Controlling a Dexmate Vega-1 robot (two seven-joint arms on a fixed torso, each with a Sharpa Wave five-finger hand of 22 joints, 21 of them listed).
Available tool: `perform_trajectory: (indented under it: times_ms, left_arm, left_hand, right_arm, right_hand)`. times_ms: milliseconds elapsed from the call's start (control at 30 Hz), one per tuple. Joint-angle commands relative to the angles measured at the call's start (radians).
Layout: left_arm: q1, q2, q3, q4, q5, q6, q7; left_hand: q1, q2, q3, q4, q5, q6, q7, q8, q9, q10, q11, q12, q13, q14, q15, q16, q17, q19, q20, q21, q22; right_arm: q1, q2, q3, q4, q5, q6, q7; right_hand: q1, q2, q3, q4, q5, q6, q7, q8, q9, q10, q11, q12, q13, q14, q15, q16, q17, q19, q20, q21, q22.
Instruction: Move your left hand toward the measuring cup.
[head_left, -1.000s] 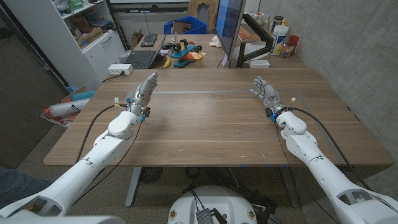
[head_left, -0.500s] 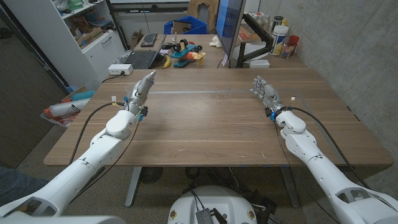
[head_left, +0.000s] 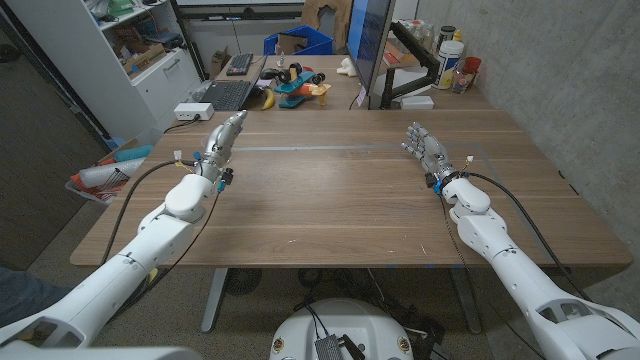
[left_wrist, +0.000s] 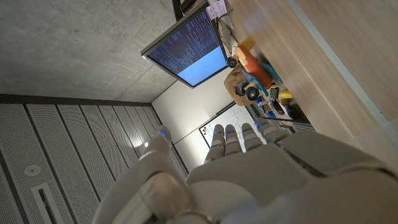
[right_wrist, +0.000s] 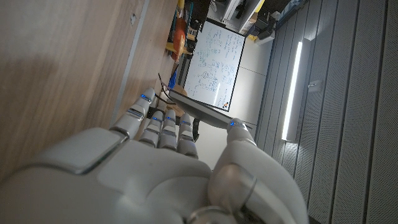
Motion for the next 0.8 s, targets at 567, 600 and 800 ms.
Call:
perform_trajectory:
  times_ms: [567, 600, 800]
  left_arm:
    - [0.054, 0.064, -0.05, -0.1, 0.064, 0.043, 0.058]
    - [0.055, 0.066, -0.051, -0.102, 0.066, 0.045, 0.059]
    - [0.06, 0.078, -0.054, -0.117, 0.095, 0.063, 0.077]
  left_hand:
    - [0.027, 0.001, 0.009, -0.012, 0.003, 0.011, 0.0, 0.009, 0.006, 0.003, 0.001, 0.007, 0.003, 0.011, 0.003, 0.003, 0.003, -0.009, 0.01, 0.002, 0.004]
    - [0.028, 0.001, 0.009, -0.012, 0.003, 0.012, 0.0, 0.009, 0.006, 0.004, 0.001, 0.007, 0.003, 0.011, 0.003, 0.003, 0.003, -0.009, 0.01, 0.002, 0.004]
    - [0.031, 0.001, 0.01, -0.014, 0.003, 0.013, -0.002, 0.009, 0.006, 0.005, 0.001, 0.008, 0.003, 0.012, 0.003, 0.003, 0.003, -0.009, 0.01, 0.002, 0.004]
  right_arm:
    - [0.013, -0.005, 0.003, 0.006, -0.006, 0.015, 0.013]
    - [0.014, -0.005, 0.003, 0.006, -0.007, 0.015, 0.013]
    - [0.015, -0.005, 0.003, 0.007, -0.006, 0.015, 0.013]
  right_hand:
    - [0.008, -0.001, -0.001, -0.005, 0.006, 0.004, -0.005, 0.004, 0.003, 0.012, 0.002, 0.003, 0.002, 0.005, 0.0, 0.006, 0.004, 0.011, 0.001, 0.006, 0.005]
    - [0.008, -0.001, -0.001, -0.005, 0.006, 0.004, -0.006, 0.004, 0.003, 0.012, 0.002, 0.003, 0.002, 0.005, 0.0, 0.006, 0.004, 0.011, 0.001, 0.006, 0.005]
    - [0.008, -0.001, -0.001, -0.005, 0.006, 0.005, -0.005, 0.004, 0.003, 0.012, 0.001, 0.003, 0.002, 0.005, 0.0, 0.006, 0.004, 0.011, 0.001, 0.006, 0.005]
